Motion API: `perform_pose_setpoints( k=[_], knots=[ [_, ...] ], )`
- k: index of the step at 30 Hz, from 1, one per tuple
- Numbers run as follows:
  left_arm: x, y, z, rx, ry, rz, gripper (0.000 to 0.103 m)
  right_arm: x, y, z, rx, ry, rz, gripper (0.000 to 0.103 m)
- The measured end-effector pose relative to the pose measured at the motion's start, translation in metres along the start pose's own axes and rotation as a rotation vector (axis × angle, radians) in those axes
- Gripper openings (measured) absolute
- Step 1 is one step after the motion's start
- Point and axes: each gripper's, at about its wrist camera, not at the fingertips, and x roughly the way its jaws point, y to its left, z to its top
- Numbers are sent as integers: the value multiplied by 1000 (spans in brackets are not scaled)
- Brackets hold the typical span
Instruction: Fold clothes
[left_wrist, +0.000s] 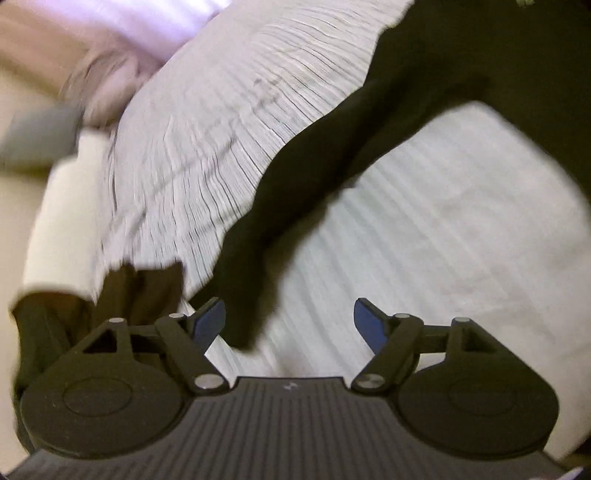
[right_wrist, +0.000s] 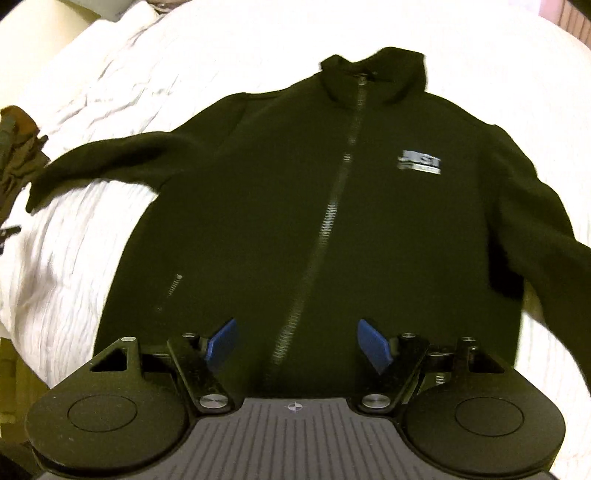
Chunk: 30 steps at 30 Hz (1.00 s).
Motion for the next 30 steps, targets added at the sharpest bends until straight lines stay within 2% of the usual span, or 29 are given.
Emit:
perform_pose_setpoints(
  k=[3, 4, 5, 6, 7, 10, 13, 14, 15, 17, 18, 20, 22, 24, 26, 29, 30],
  knots=[
    [42, 1, -4, 151, -9, 21, 72, 20, 33, 4, 10, 27, -32, 76],
    [55, 0, -7, 207, -7, 34, 61, 23, 46, 4, 9, 38, -37, 76],
    [64, 3, -10, 240, 3, 41, 25, 29, 58, 8, 7, 52, -42, 76],
    [70, 12, -12, 229, 23, 44, 9, 33, 71, 11, 5, 65, -45, 76],
    [68, 30, -15, 180, 34, 23, 8, 38, 84, 14, 0, 75, -43, 76],
    [44, 101, -12, -33, 36, -130, 7, 53, 121, 27, -57, 85, -14, 76],
    [29, 186, -5, -258, 104, -444, 7, 63, 152, 41, -122, 80, 11, 76],
    [25, 208, -4, -293, 117, -529, 6, 65, 159, 46, -137, 75, 16, 76],
    [27, 223, -1, -304, 126, -552, 7, 67, 167, 51, -151, 69, 21, 76],
    [41, 245, 5, -323, 145, -532, 11, 71, 173, 56, -145, 58, 30, 76],
    [52, 250, 7, -333, 156, -494, 11, 73, 174, 57, -138, 53, 31, 76],
    [76, 248, 9, -325, 205, -370, 12, 75, 177, 59, -123, 44, 33, 76],
    [89, 235, 10, -274, 240, -256, 13, 76, 177, 57, -106, 43, 32, 76],
    [95, 218, 12, -207, 223, -190, 19, 75, 173, 48, -92, 62, 21, 76],
    [86, 199, 14, -167, 171, -190, 30, 70, 168, 38, -67, 87, -4, 76],
    [83, 168, 14, -138, 132, -247, 40, 68, 150, 26, 9, 114, -46, 76],
    [85, 157, 14, -128, 133, -267, 41, 68, 142, 23, 49, 119, -54, 76]
  ],
)
